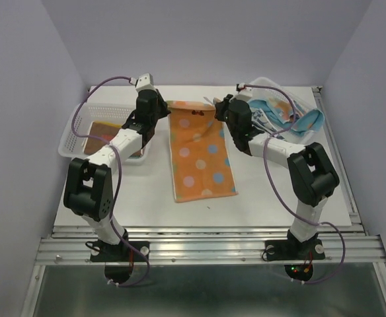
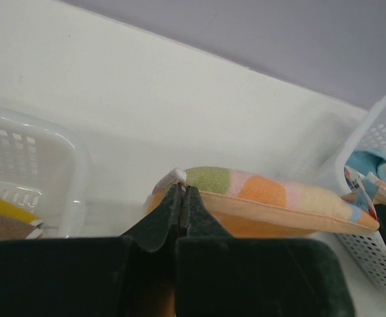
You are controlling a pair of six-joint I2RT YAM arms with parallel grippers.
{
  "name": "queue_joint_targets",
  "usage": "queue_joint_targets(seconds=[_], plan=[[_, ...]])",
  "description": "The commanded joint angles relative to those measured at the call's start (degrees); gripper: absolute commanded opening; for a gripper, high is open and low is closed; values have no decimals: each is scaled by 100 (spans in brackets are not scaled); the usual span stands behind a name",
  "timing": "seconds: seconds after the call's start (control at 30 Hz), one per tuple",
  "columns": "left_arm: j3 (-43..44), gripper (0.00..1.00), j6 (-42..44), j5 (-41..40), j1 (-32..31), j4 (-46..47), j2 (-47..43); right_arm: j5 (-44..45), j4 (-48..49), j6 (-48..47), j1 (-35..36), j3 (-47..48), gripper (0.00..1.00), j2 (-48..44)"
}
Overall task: Fold and stack the towels
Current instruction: Flatten out the crumpled towel, then fold the towel
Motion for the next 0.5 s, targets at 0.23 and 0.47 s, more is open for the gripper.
queue_joint_targets(seconds=[0.23,0.47], plan=[[-75,0,49,55,74,237,-315,-174,-128,349,-55,-123,1,-29],[-1295,0,-363,468,39,510,-878,-850,-427,893,-47,-1020,1,-705]])
